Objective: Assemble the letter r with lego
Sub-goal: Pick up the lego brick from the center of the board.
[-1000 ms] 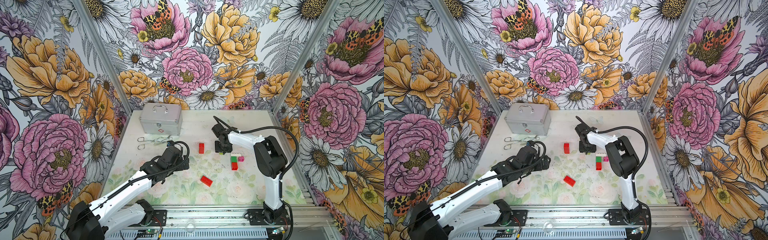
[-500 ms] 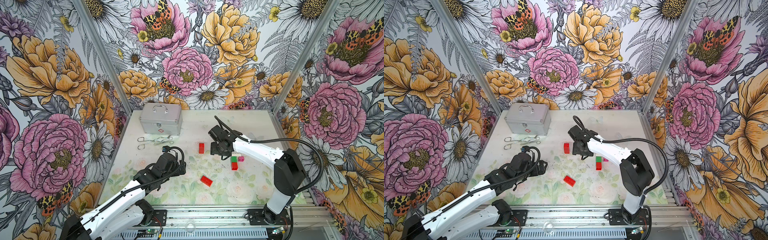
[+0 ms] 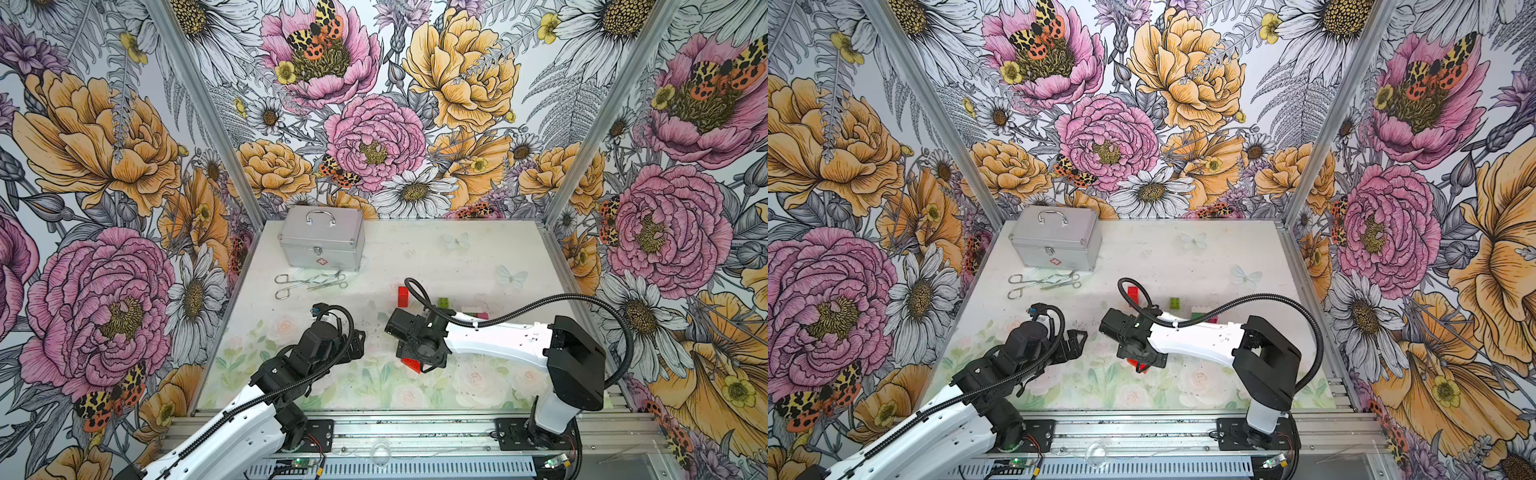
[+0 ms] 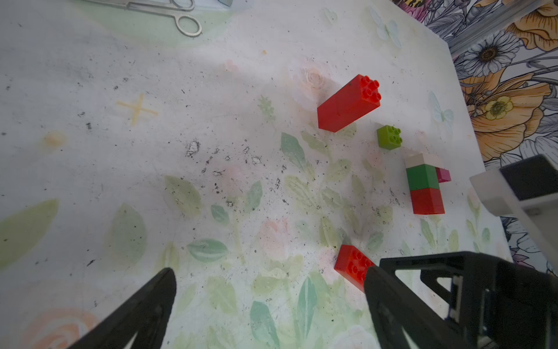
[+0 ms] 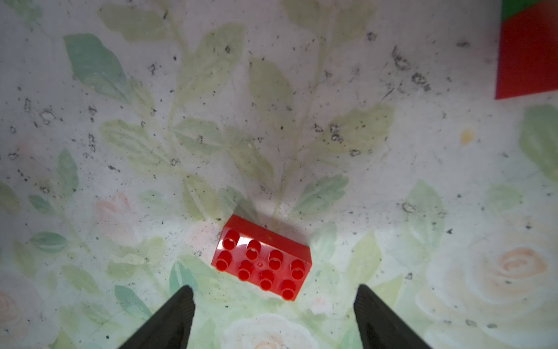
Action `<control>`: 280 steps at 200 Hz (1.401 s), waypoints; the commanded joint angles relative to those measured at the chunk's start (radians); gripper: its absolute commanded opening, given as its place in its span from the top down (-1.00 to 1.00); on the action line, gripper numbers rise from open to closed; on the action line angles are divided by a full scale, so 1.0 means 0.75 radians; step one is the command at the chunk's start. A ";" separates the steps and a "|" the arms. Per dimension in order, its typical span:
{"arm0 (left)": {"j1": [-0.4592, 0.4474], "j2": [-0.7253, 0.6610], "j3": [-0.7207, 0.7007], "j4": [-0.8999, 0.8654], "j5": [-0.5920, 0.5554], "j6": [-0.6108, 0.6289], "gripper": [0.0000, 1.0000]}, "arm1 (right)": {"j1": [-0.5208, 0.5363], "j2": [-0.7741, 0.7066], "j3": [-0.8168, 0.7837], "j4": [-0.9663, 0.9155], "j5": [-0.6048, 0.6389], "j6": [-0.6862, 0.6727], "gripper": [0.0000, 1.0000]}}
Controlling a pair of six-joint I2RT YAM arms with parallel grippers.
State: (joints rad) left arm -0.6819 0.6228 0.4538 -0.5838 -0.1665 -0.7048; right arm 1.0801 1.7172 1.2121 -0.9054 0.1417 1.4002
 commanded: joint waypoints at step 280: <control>0.019 0.060 0.030 0.071 0.050 0.053 -0.98 | -0.259 0.003 0.077 -0.086 -0.083 -0.380 0.20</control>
State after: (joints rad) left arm -0.6765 0.6365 0.4519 -0.5835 -0.1642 -0.7010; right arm 0.9604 1.7901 1.2091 -0.8909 0.0601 1.2839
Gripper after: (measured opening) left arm 0.988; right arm 0.637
